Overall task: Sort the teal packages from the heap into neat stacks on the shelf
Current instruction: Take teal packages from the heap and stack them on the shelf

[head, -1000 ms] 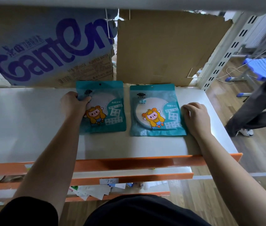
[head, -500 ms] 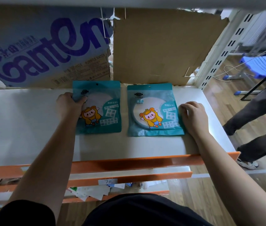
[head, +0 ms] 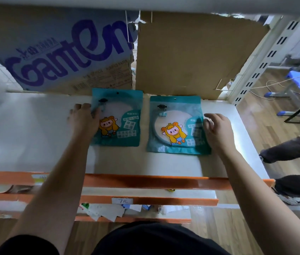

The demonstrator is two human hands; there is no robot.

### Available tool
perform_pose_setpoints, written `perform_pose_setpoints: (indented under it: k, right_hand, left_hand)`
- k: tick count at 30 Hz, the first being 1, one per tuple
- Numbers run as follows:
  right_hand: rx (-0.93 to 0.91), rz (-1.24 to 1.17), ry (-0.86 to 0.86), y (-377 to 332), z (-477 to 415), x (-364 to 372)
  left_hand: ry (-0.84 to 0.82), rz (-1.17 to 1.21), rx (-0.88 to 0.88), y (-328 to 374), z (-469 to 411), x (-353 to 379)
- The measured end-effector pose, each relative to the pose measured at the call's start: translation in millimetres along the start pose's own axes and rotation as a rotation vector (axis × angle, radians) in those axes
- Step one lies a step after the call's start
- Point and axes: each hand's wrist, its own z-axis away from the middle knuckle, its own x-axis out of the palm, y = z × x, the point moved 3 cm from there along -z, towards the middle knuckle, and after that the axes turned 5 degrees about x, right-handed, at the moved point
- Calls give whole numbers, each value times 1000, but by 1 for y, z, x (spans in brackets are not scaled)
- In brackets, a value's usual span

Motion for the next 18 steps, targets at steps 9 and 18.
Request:
perform_pose_setpoints:
  k: [9,18]
  right_hand:
    - [-330,-49,-146,-119,9,52]
    - [-596,-123,-239,-274,77,121]
  left_hand:
    - [67,-124,79,-36,59,-31]
    - [212,-225,41,-159,97,-94]
